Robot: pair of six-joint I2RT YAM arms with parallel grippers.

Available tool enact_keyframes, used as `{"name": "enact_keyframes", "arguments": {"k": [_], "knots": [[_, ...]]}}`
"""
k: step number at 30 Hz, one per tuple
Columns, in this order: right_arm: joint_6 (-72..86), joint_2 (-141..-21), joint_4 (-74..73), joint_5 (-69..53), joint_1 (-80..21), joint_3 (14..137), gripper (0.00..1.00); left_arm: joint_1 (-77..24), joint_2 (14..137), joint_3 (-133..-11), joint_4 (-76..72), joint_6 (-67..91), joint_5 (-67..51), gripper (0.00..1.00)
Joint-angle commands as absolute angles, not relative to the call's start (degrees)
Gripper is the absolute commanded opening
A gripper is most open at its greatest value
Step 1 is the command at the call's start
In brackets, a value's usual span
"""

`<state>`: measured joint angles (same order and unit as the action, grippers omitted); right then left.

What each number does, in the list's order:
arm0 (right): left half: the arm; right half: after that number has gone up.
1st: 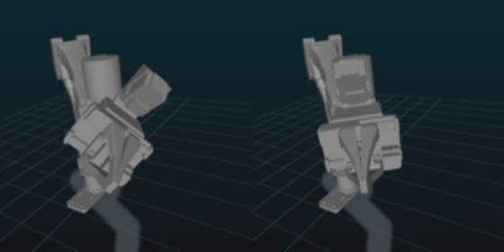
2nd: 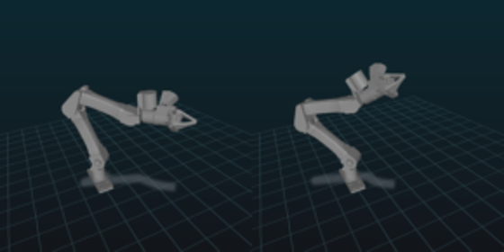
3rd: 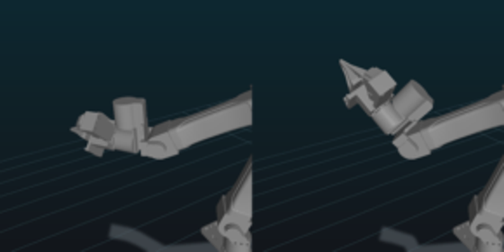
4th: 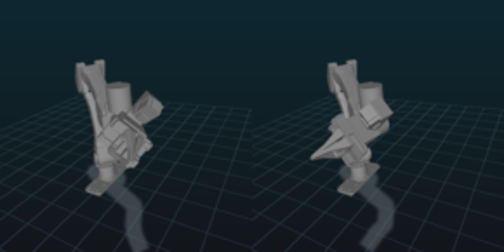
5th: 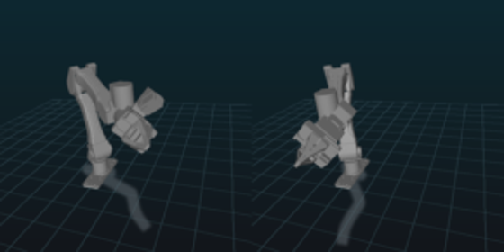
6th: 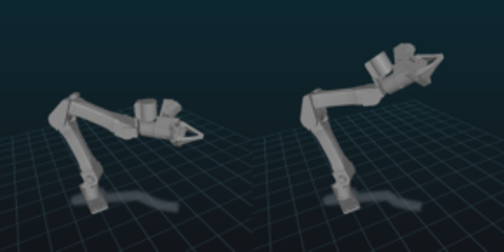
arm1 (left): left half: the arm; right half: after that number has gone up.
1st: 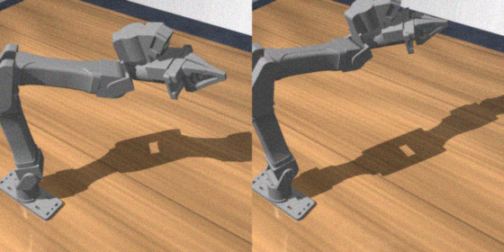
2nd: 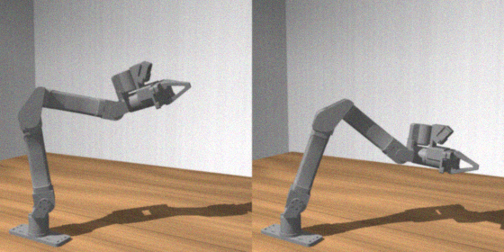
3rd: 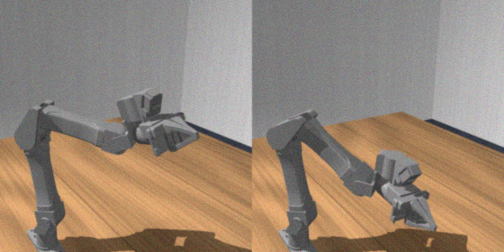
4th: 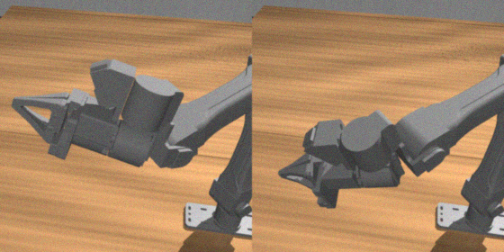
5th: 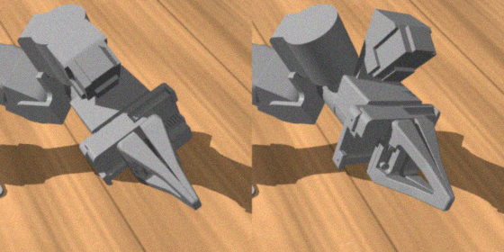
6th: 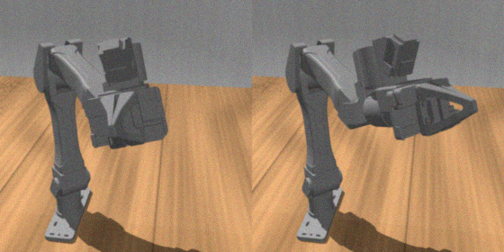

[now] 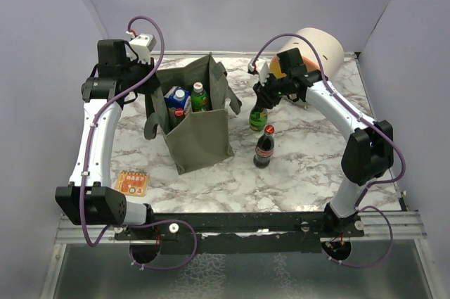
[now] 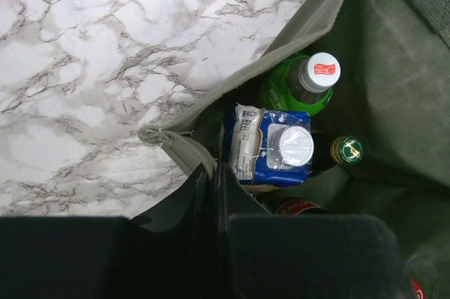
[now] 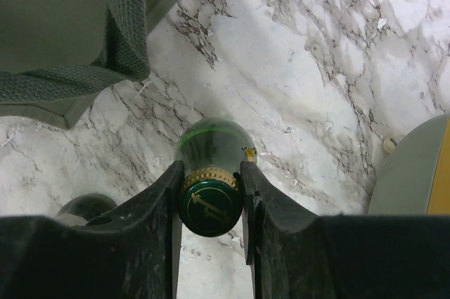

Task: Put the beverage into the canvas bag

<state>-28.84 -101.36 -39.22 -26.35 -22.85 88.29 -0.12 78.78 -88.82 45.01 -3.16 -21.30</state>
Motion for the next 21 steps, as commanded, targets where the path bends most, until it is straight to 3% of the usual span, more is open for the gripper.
{"name": "enact_keyframes", "arguments": {"k": [1, 10, 21], "knots": [[-28.8, -100.1, -38.8, -26.4, -22.8, 88.0, 0.06, -0.3, 78.8, -87.9, 44.3, -2.4, -24.9, 0.05], [-27.4, -96.5, -39.7, -25.7, -22.8, 93.5, 0.02, -0.3, 78.5, -88.0, 44.4, -3.4, -26.8, 0.0], [-21.7, -94.9, -44.0, -27.2, -23.1, 115.5, 0.01, -0.3, 78.8, -87.9, 44.5, -4.7, -26.6, 0.0]]}}
